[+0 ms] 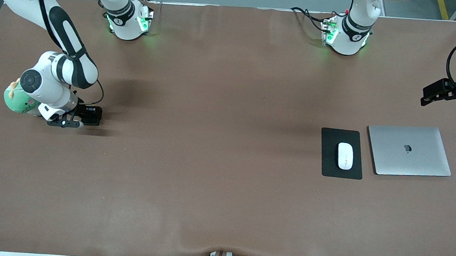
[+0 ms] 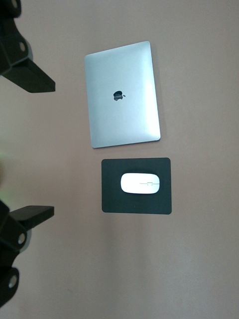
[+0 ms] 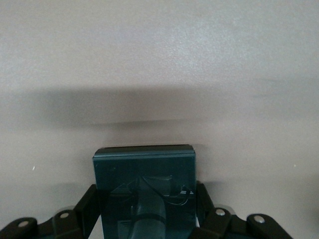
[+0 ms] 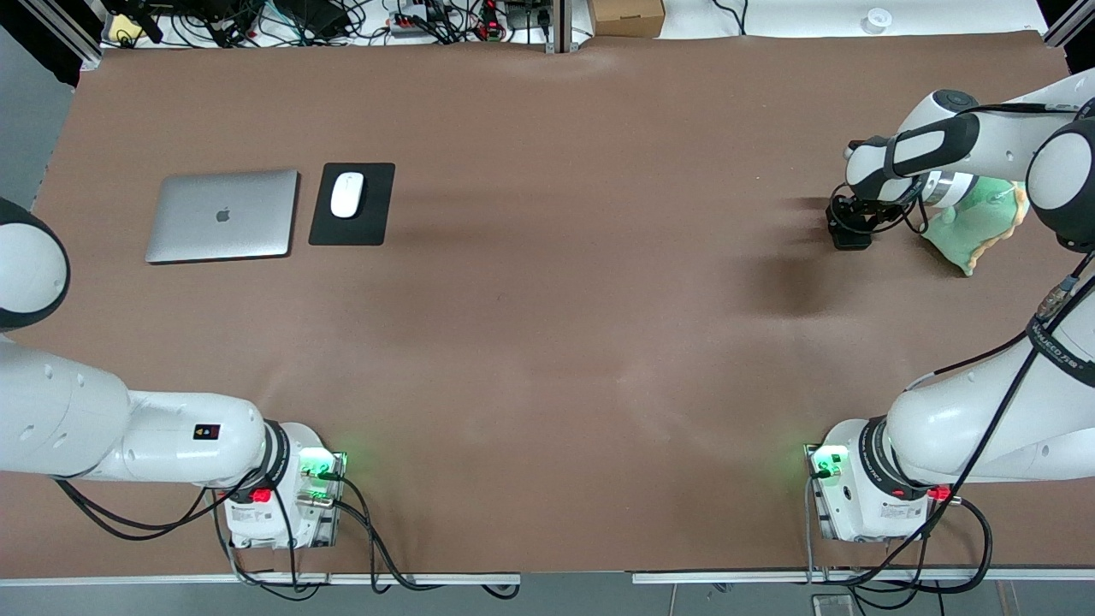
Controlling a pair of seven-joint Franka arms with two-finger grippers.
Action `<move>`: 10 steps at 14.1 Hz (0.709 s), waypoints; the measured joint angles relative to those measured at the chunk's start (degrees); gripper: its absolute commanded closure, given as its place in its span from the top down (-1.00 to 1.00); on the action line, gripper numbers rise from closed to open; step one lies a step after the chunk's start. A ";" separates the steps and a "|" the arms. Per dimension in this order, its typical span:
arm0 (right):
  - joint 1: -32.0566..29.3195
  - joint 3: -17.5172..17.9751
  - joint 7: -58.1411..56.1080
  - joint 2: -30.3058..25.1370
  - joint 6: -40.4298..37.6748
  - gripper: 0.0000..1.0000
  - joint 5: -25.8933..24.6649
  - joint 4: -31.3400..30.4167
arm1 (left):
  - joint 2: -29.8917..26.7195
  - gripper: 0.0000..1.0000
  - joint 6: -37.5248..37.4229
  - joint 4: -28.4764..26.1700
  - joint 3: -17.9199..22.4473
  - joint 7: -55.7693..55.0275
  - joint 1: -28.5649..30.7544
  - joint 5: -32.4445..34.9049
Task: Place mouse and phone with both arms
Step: 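Carry the black phone with the right gripper toward the green plush toy, then lower the phone onto the table beside the plush toy and release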
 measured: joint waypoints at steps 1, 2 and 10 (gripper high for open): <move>0.02 0.05 1.55 -0.04 -0.17 -0.12 0.00 0.00 | 0.00 1.00 0.00 0.01 0.00 0.00 0.00 0.00; 0.03 0.09 2.57 -0.06 -0.30 0.99 0.00 0.00 | 0.00 1.00 0.00 0.01 0.00 0.00 0.00 0.00; 0.23 0.14 3.38 -0.21 -18.33 1.00 0.00 11.24 | 0.00 1.00 0.00 0.17 0.00 0.00 0.00 0.00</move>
